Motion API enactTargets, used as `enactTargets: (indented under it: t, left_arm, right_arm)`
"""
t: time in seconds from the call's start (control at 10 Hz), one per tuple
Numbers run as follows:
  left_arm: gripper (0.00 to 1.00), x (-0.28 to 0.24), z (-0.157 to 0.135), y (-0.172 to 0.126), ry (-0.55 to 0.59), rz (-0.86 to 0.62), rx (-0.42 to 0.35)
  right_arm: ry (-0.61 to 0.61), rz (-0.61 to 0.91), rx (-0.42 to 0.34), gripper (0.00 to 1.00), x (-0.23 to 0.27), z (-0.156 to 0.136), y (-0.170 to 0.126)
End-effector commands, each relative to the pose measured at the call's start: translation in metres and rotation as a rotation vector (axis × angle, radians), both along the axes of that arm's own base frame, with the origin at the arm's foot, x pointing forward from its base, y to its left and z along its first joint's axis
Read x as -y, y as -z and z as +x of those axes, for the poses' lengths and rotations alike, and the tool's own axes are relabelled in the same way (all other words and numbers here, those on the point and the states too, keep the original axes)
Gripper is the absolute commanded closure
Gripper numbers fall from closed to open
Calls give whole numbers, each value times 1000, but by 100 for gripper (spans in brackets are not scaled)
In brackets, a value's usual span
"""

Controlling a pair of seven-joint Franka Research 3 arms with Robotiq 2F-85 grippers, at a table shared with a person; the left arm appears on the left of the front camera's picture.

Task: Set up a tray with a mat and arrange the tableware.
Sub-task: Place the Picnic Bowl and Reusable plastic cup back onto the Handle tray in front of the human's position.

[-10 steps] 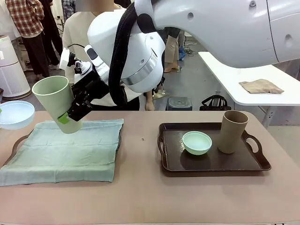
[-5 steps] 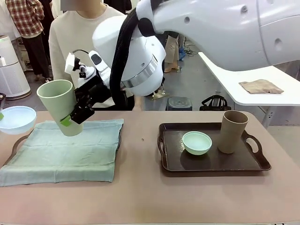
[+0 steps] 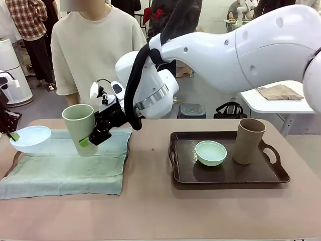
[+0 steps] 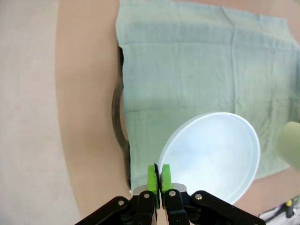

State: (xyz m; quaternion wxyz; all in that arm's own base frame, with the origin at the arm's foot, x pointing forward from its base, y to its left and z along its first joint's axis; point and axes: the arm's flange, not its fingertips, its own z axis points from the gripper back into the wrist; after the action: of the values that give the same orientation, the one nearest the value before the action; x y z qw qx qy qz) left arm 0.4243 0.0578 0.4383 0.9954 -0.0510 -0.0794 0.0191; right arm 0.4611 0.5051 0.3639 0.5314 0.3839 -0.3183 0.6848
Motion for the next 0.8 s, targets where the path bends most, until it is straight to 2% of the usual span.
enactTargets:
  t: [0.0, 0.3, 0.7]
  left_arm:
    - [96, 7, 15, 9, 18, -21, 15]
    - [96, 20, 31, 33, 51, -32, 13]
    - [96, 26, 40, 56, 72, -34, 50]
  right_arm:
    - [-12, 24, -28, 17, -4, 0, 7]
    - [-11, 18, -36, 17, 1, 1, 23]
    - [-19, 23, 1, 17, 11, 10, 46]
